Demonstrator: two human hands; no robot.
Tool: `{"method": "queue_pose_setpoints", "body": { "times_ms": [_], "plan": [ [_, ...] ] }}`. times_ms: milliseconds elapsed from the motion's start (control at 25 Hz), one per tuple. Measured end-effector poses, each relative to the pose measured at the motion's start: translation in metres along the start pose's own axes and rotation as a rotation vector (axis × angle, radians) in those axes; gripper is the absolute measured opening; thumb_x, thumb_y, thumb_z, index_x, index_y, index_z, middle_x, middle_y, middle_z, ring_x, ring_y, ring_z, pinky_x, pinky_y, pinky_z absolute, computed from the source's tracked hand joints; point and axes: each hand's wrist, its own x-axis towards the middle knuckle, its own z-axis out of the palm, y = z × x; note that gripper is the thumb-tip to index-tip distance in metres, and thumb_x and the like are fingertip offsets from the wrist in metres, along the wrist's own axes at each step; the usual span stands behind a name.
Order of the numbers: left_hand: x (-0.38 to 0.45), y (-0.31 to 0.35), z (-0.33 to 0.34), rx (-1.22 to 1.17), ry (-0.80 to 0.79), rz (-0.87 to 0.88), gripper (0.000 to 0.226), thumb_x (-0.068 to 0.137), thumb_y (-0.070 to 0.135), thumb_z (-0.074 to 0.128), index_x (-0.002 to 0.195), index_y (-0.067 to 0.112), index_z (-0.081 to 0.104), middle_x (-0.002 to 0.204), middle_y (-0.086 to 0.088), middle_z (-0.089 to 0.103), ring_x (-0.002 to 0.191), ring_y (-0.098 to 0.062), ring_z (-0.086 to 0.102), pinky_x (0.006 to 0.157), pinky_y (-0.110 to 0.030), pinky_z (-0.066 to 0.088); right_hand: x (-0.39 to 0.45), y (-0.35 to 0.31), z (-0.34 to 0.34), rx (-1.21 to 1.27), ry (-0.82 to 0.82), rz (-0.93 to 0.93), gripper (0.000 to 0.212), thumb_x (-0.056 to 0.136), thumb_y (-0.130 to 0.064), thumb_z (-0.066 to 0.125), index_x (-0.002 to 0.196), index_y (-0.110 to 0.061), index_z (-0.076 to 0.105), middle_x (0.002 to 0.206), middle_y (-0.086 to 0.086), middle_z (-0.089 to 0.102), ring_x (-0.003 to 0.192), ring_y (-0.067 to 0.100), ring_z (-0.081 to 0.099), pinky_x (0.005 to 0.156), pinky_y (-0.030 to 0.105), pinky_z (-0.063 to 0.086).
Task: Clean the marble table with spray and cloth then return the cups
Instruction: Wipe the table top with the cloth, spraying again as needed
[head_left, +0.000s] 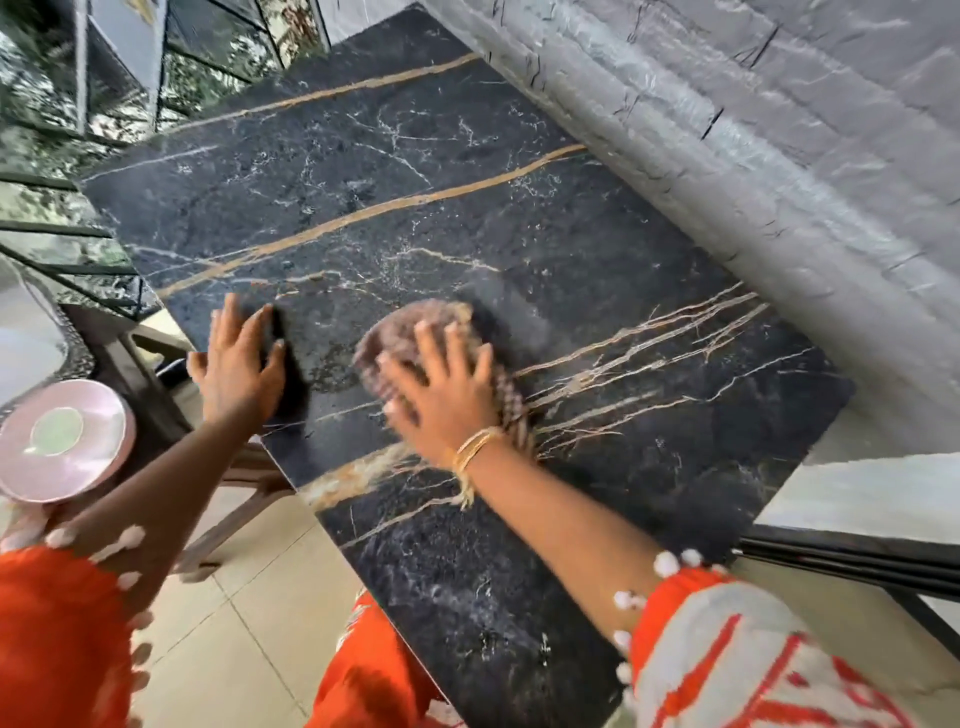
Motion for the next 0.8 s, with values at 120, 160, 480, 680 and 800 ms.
{"method": "queue_pose_setpoints", "body": {
  "times_ms": [120,160,480,680,800],
  "plan": [
    [-0.018,-0.027,-0.008,-0.010,-0.080,-0.087,0.054,0.099,0.035,0.045,0.150,0.032,0.028,0.162,-0.007,0.006,0.149,-0.026,0.007,0.117,-0.053,0.017,-0.032,-0.058,0.015,-0.122,-0.095,-0.457,0.061,0.091,-0.065,0.030,0.149,-0.046,0.019,0.163,0.008,0.004,0.147,0.040,0.008,0.110,0.069,0.009],
    [-0.019,-0.030,-0.010,-0.036,-0.127,-0.056,0.055,0.100,0.035,0.043,0.152,0.031,0.024,0.162,-0.008,0.001,0.149,-0.028,0.006,0.118,-0.048,0.017,-0.033,-0.058,0.016,-0.122,-0.090,-0.533,0.061,0.091,-0.067,0.030,0.148,-0.047,0.020,0.163,0.006,0.007,0.147,0.039,0.011,0.110,0.068,0.011],
    [-0.028,-0.036,-0.008,-0.130,-0.126,0.042,0.056,0.102,0.038,0.033,0.153,0.027,0.014,0.162,-0.004,-0.008,0.147,-0.029,0.018,0.106,-0.045,0.034,0.062,0.074,-0.027,-0.039,0.013,0.225,0.061,0.090,-0.068,0.015,0.148,-0.051,0.008,0.163,0.000,-0.001,0.148,0.037,0.003,0.111,0.068,0.011],
    [-0.031,-0.038,-0.008,-0.177,-0.124,0.037,0.055,0.102,0.040,0.030,0.153,0.028,0.015,0.162,0.000,-0.008,0.143,-0.031,0.027,0.094,-0.048,0.043,0.084,0.054,-0.023,0.165,0.043,0.704,0.060,0.092,-0.059,0.022,0.150,-0.044,0.016,0.163,0.007,-0.003,0.147,0.042,0.001,0.110,0.071,0.005],
    [-0.032,-0.039,-0.011,-0.202,-0.138,0.051,0.055,0.102,0.040,0.030,0.153,0.028,0.015,0.162,0.002,-0.010,0.142,-0.029,0.029,0.094,-0.046,0.043,0.091,-0.021,-0.020,0.147,0.043,0.524,0.060,0.093,-0.057,0.022,0.150,-0.041,0.018,0.163,0.011,0.001,0.146,0.044,0.004,0.110,0.071,0.004]
  ]
}}
